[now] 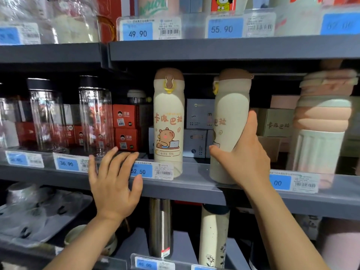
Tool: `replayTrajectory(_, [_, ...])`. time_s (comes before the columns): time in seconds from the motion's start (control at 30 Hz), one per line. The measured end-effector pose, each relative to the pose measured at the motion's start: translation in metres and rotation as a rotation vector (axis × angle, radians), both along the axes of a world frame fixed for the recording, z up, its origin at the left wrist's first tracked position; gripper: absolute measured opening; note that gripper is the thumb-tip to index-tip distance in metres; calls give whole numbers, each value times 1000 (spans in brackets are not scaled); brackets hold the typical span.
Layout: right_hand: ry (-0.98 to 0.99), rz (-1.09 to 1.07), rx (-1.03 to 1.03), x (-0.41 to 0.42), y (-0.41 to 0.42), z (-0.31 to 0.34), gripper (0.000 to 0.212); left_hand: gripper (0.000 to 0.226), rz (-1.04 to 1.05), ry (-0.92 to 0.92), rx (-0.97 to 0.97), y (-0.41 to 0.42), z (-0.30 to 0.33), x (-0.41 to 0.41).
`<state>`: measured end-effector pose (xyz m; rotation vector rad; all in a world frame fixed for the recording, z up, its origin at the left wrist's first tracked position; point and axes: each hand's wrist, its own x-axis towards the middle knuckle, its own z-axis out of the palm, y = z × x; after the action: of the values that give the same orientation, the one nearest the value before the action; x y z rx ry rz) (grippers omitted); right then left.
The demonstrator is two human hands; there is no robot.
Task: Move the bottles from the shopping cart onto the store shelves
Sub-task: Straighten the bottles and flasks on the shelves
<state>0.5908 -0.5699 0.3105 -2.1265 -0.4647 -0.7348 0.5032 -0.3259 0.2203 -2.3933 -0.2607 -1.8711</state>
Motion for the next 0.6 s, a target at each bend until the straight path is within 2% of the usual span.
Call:
replayTrajectory(0.1, [16, 66, 23, 0, -4, 3, 100, 43, 2, -1, -2, 0, 1, 0])
replayTrajectory(0.23, [6, -4, -14, -5, -2, 5, 118, 44, 10, 7, 5, 0, 1, 0])
replayTrajectory(0.3, [-11, 12, 7, -4, -3, 4, 120, 44, 13, 7, 5, 0, 1, 0])
replayTrajectory(0.43, [-54, 128, 65, -2, -8, 3, 116, 44, 19, 3, 6, 1, 1, 0])
replayTrajectory(0.6, [-73, 228, 17, -5, -2, 4, 102, 43, 16, 2, 0, 0, 1, 0])
